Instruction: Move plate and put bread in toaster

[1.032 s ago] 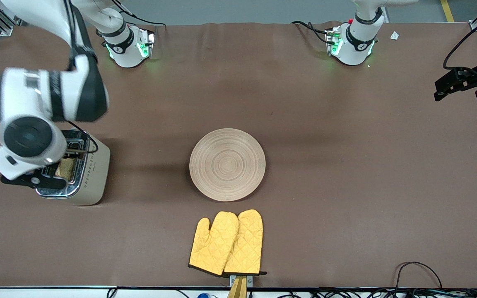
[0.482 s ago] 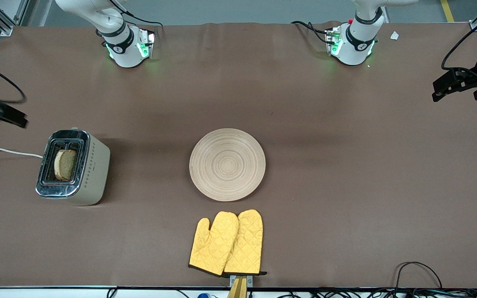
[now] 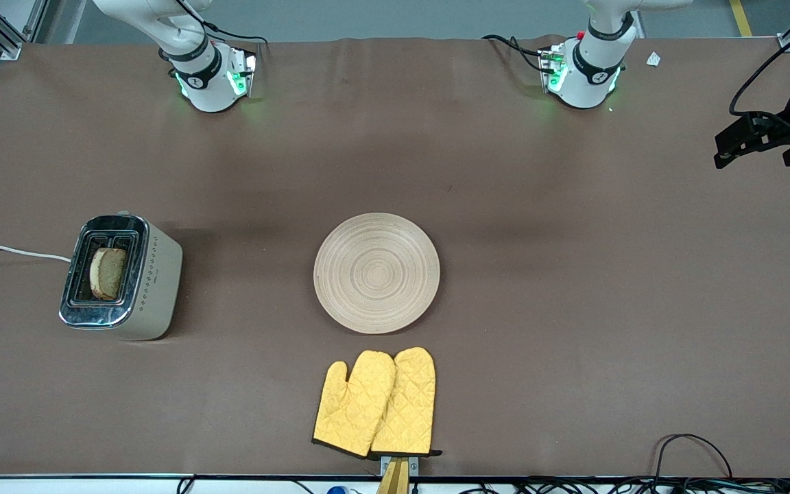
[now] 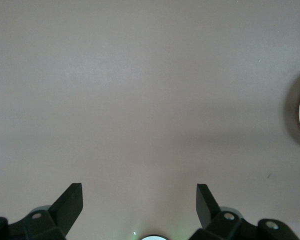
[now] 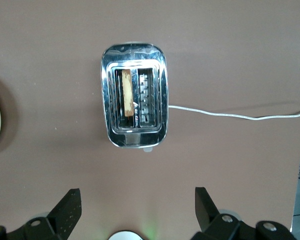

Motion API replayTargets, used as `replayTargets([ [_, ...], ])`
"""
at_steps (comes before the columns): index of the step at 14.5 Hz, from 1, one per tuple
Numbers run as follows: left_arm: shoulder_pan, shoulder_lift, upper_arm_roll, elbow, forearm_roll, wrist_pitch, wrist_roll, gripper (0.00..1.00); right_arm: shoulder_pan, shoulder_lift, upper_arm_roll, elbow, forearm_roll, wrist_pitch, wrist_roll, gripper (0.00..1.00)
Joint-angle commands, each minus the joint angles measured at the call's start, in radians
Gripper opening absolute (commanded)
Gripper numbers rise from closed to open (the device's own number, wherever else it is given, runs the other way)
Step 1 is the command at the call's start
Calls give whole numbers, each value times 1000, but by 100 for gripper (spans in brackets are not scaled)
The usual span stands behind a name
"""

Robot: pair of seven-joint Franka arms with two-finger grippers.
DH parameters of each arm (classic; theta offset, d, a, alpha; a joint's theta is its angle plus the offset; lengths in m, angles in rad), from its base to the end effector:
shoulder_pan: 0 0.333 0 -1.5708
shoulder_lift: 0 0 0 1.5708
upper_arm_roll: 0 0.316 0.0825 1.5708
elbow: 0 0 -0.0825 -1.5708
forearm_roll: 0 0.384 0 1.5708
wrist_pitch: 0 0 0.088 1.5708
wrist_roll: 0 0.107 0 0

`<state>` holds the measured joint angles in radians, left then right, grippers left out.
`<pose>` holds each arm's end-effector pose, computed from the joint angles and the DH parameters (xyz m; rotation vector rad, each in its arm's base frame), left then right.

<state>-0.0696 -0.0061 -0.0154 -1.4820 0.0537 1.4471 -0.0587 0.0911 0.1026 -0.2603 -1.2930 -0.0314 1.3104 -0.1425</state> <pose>0.5385 -0.0396 0.6587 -3.0858 0.0315 0.0384 0.5486 -0.0879 0.6749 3.0944 -0.0516 -0.1386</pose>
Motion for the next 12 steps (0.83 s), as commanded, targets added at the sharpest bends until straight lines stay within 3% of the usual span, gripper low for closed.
replayTargets([
  [1,-4,11,-14,23,-8,-7,20,100,-10,-147,21,-198,8,73,-20,100],
  [12,4,11,-40,23,-26,-8,19,100,12,-130,41,-190,15,128,-26,100],
])
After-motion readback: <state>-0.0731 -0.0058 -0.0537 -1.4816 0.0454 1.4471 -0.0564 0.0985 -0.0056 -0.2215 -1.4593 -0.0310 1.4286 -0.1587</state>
